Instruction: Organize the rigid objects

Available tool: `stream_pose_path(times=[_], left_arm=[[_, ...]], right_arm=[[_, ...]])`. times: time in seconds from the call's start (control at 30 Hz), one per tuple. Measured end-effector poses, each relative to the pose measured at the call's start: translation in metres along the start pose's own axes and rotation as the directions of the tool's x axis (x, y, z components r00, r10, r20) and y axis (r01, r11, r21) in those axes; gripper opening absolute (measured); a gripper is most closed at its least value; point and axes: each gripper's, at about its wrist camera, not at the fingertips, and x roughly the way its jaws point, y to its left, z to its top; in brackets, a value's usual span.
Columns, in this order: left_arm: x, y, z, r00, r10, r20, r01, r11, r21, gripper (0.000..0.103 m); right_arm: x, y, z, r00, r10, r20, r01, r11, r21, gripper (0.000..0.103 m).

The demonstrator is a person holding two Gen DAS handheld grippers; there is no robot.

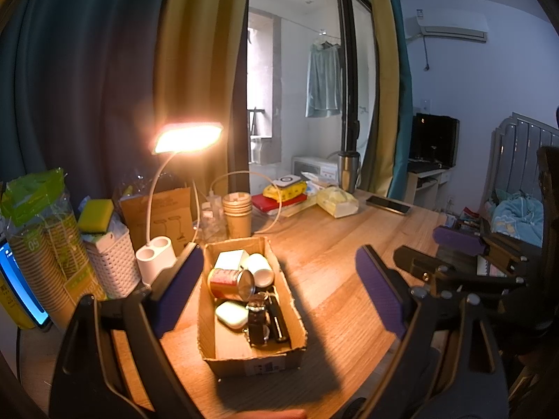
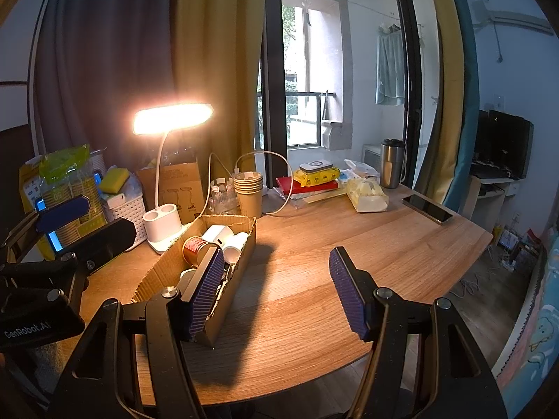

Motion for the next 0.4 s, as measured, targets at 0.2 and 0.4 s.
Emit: stream_pose_path(times=[0.2, 0.4], left_arm=[[0.0000, 0.0000, 0.0000, 1.000, -0.002, 0.000, 0.002, 1.000, 0.000, 0.090], [0.0006, 0.0004, -0.0021, 1.000, -0.011, -0.002, 0.011, 1.000, -0.006, 0.090]], right_arm=[[0.0011, 0.0013, -0.0022, 1.000, 0.003, -0.005, -0.003, 1.000, -0.002, 0.066], [0.0037, 0.0006, -0.0049, 1.000, 0.007, -0.012, -0.007, 1.000, -0.005, 0.066]])
